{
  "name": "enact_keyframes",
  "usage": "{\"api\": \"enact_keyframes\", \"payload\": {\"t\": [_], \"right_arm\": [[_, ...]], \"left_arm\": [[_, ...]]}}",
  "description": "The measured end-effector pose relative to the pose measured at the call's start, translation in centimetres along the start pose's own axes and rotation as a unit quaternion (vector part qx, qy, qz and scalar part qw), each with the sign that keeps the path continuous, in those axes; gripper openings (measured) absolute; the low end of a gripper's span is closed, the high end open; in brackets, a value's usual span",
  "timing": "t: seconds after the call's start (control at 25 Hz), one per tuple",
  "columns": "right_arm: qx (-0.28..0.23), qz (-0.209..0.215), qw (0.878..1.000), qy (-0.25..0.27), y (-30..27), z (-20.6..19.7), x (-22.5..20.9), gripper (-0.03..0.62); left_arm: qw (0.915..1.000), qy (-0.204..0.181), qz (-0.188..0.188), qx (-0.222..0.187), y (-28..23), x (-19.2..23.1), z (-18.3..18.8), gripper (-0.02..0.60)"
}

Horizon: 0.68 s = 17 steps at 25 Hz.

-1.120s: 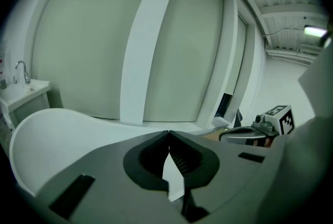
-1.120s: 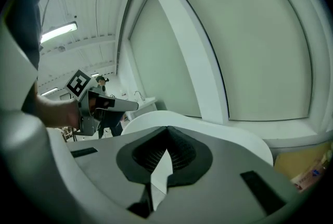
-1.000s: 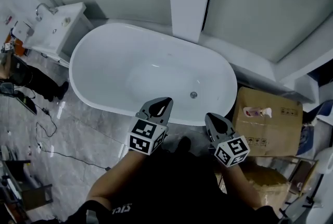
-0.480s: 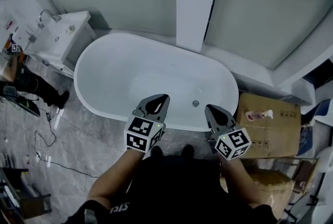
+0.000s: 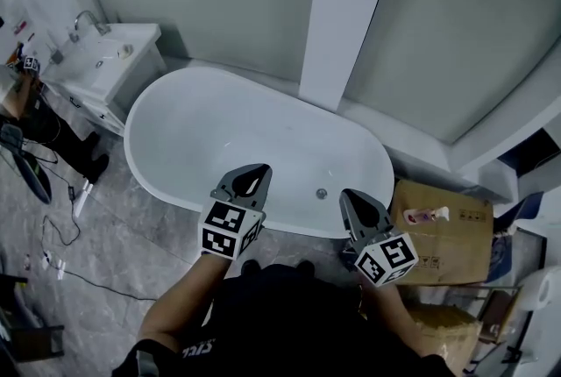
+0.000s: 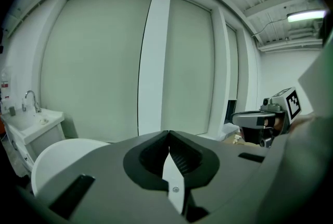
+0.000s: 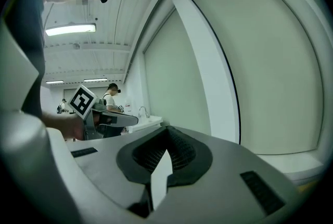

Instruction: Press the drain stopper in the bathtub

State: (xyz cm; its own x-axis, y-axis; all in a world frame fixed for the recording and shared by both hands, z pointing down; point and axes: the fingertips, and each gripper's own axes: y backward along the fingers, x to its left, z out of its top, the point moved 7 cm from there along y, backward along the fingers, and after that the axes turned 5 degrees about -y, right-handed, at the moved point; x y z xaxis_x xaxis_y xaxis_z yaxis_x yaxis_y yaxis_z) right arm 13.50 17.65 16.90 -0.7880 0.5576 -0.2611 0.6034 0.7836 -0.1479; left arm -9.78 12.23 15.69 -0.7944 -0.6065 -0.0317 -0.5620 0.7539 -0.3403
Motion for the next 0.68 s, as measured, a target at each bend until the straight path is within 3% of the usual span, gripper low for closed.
{"api": "enact_keyframes", "payload": {"t": [0.16,0.44,0.68], "right_arm": [[-0.016,-0.008,1.000,0.011,0.7,1.5,-0.4,0.011],[-0.069,-0.025,0.997,0.021,1.7,5.3,-2.1,0.011],[-0.072,-0.013,0.997,0.019,1.9,5.4,-2.4,0.011]], "left_arm": [[0.9996,-0.022,-0.010,-0.016,-0.3,0.2,2.0,0.014],[0.9989,0.013,0.005,-0.044,-0.9,0.2,5.1,0.014],[0.9989,-0.008,0.006,-0.046,-1.7,-1.1,6.2,0.014]]}}
